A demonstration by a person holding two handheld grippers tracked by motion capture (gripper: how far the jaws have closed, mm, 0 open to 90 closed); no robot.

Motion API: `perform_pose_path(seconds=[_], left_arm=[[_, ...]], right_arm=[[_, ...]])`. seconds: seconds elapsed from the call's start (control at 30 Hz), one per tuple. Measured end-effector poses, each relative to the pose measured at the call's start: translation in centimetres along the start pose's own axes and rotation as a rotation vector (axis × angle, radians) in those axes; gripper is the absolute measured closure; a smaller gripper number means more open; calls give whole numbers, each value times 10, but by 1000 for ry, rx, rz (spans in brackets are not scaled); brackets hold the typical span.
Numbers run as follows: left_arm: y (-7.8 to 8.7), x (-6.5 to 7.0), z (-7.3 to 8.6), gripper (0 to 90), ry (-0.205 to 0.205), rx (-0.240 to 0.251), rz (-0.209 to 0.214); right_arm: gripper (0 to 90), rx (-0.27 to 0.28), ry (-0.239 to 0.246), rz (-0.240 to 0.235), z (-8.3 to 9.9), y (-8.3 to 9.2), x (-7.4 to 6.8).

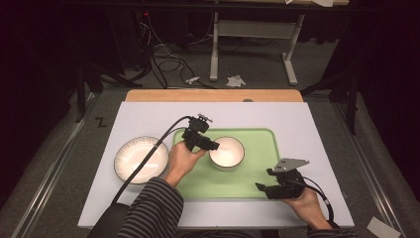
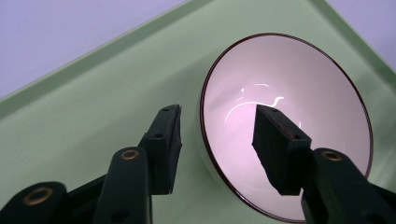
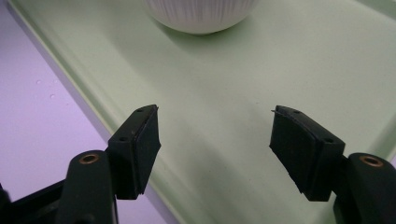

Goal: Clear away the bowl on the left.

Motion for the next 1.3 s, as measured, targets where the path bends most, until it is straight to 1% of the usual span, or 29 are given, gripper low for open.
perform_pose_path(seconds=[0.27,0.3,0.43,0.53,0.63,0.67,0.73,0.9,1.03,1.3], left_arm=[[9,3,-1,516,-14,15,1],[9,3,0,515,-13,20,3],[14,2,1,514,-13,27,2],[18,1,2,514,-4,38,7],[22,0,3,513,-6,43,6],[24,-1,4,513,-10,43,5],[25,-1,4,513,-3,54,5],[32,-3,7,510,-12,49,2],[36,-2,9,507,-6,64,12],[48,-5,17,507,-10,79,9]], right_arm=[[344,-12,6,0,1,0,0],[344,-8,-1,0,1,-1,0],[344,-11,3,-5,1,-1,0],[343,-11,2,-3,1,-1,0],[343,-16,6,-7,1,-1,0],[343,-13,-3,-3,1,-1,0],[343,-13,1,-4,1,-1,-1],[343,-15,-1,-2,2,-1,0],[343,-15,-2,-2,1,-2,0],[343,-18,-3,-3,2,-2,-1]])
Point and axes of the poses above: each handheld gripper's, and its own axes: y roughly backward along the jaws, z roughly out of its underside, x roughly to its right, the point moved 8 cm from there along -y, roughly forward along the jaws, and after that the axes turned 3 degrees about y, right-handed, at the moved point
